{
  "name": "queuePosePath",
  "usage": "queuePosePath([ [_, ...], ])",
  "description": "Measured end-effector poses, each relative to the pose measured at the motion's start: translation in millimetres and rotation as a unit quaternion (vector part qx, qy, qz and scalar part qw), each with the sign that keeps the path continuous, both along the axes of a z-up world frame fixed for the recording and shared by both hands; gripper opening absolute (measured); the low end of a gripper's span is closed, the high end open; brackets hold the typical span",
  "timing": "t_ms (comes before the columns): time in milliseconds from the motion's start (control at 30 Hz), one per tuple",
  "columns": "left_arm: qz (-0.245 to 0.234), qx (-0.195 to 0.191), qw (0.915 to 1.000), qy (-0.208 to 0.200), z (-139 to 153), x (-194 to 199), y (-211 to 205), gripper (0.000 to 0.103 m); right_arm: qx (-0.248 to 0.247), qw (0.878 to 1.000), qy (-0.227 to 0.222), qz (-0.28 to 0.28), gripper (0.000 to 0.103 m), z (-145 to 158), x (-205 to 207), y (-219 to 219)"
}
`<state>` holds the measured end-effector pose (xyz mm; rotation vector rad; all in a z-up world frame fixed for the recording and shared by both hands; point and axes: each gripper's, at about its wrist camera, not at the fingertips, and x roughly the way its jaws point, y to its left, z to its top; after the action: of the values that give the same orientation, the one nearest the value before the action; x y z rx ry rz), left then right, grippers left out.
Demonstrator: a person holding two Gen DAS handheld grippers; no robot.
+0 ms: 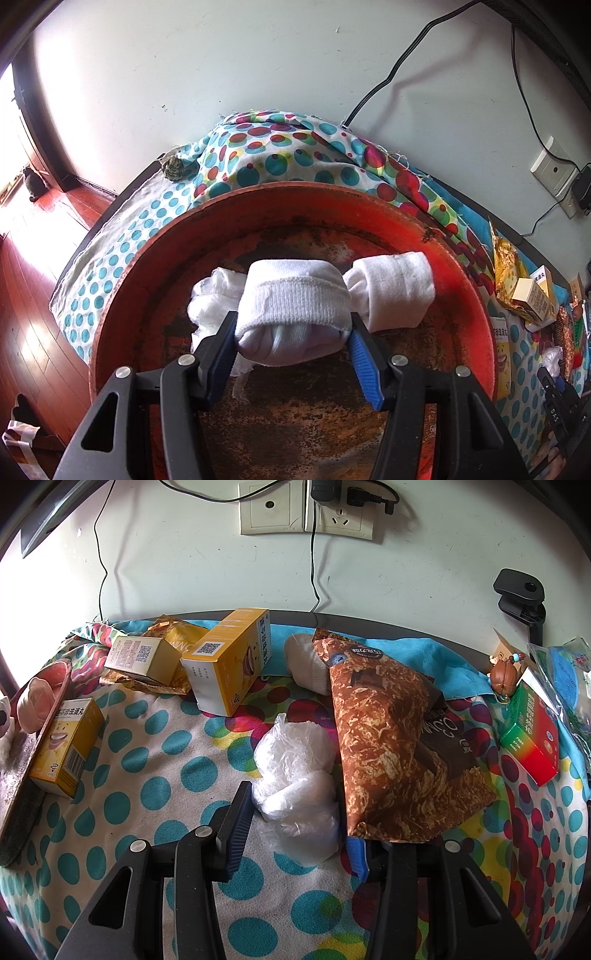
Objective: Organize objects
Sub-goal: 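Open the left gripper to release the sock in the tray and withdraw, then carry the plastic bundle into the red tray and open the right gripper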
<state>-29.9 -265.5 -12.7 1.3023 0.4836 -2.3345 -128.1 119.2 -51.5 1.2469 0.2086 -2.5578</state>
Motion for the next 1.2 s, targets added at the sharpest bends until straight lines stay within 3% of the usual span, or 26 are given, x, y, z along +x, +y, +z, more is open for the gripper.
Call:
queuePosePath([
  [433, -0.022, -0.002, 0.9997, -0.004, 10, -5, 17, 0.06, 0.0, 1.0, 0.0, 0.001, 0.043, 0, -1, 2],
  [633, -0.029, -0.01, 0.9995, 0.0, 18, -3, 22, 0.06, -0.001, 1.0, 0.002, 0.01, 0.036, 0, 0, 3],
  [1100, -0.017, -0.007, 0.9998, 0.009, 30, 6, 13, 0.06, 0.0, 0.998, 0.057, 0.033, 0.036, 15, 20, -2],
  [1200, -0.014, -0.005, 0.9998, 0.01, 31, 7, 10, 0.06, -0.032, 0.998, 0.037, 0.034, 0.036, 14, 21, -8],
])
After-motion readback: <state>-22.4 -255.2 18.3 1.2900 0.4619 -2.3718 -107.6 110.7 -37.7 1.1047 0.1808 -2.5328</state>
